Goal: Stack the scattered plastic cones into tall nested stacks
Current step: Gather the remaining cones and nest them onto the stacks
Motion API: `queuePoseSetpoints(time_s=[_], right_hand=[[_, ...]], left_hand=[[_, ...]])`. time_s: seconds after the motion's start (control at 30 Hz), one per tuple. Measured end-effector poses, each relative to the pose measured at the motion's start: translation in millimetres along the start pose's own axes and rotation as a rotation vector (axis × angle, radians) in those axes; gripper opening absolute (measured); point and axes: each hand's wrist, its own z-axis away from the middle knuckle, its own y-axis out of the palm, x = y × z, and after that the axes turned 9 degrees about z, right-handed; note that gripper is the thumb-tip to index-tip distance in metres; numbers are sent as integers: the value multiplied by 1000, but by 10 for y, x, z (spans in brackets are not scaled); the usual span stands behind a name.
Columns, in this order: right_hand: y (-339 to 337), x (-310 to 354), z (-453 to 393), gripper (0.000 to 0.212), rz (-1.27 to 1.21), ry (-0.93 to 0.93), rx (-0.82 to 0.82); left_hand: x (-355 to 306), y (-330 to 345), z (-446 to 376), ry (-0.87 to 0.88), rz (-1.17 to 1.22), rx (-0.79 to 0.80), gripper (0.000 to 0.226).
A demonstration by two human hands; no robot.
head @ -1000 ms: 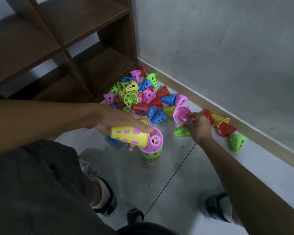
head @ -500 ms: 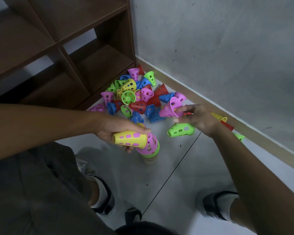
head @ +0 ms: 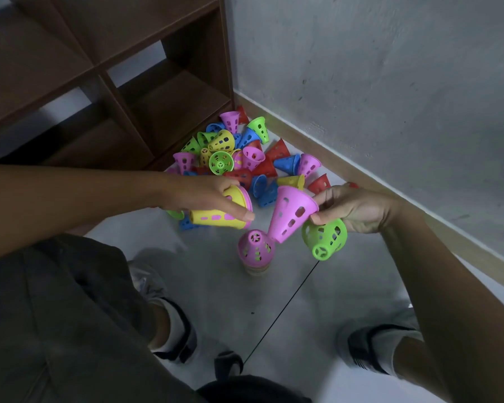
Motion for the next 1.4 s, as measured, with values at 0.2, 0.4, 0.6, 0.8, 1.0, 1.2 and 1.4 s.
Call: queuePoseSetpoints(time_s=[0.2,0.4,0.6,0.8,1.0,1.2,1.4], right_hand=[[214,18,-113,34,-68,-27,189],[383,-193,-264,26,-180,-72,328],[423,-389,-349,48,-294,-61,242],[495,-320,-348,47,-337,-117,205],[570,-239,-375,40,-316,-103,208],[610,-185,-369,29,-237,-59,233],[535,-132,-317,38,-169,24,246]], left_hand=[[-52,-62,135,241,-177,17,49],[-82,51,288,337,-254,37,55],[-13,215,350,390,-276,-64,73],[-59,293,404,475,-301,-169,80],[-39,297,410,435,-233,-197,59],[-1,230,367,168,-19,-75,61],[17,224,293,-35,1,-114,80]])
